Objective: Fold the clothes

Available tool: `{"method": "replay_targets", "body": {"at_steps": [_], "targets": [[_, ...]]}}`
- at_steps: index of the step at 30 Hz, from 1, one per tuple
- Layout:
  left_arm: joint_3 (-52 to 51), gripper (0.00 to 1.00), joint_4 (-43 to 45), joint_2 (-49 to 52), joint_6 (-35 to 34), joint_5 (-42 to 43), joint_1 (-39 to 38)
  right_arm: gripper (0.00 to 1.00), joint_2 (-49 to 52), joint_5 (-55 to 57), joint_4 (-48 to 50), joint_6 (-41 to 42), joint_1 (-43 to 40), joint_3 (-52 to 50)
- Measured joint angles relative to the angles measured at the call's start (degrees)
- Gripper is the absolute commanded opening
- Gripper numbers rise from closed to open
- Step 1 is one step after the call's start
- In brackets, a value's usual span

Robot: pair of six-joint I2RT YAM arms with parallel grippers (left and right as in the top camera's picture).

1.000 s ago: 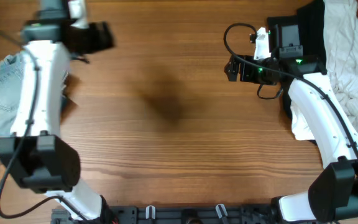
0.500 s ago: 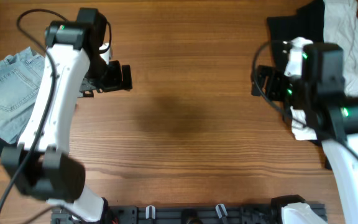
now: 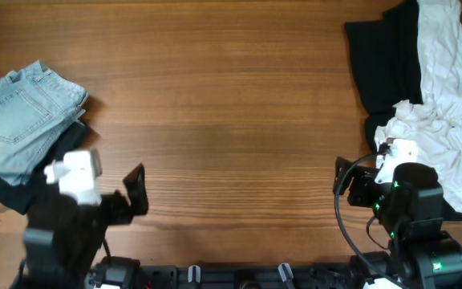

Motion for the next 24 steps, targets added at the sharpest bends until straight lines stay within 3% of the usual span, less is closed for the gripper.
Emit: {"method": "replay_targets", "body": {"at_steps": [9,16,21,24], "targets": [[-0.1,1.0,-10.1,-4.8,0.0,-0.3,0.0,1.0,2.2,0.0,0.0,0.2,0.0,0.0],[-0.1,1.0,-10.3,-4.8,0.0,-0.3,0.0,1.0,2.5,0.0,0.0,0.2,0.0,0.0],[-0.1,1.0,-10.3,-4.8,0.0,-0.3,0.0,1.0,-5.4,0.0,1.6,0.2,0.0,-1.4],[-0.1,1.0,-10.3,-4.8,0.0,-0.3,0.0,1.0,-15.7,-1.8,14.2,-4.2,0.0,-9.3]]}}
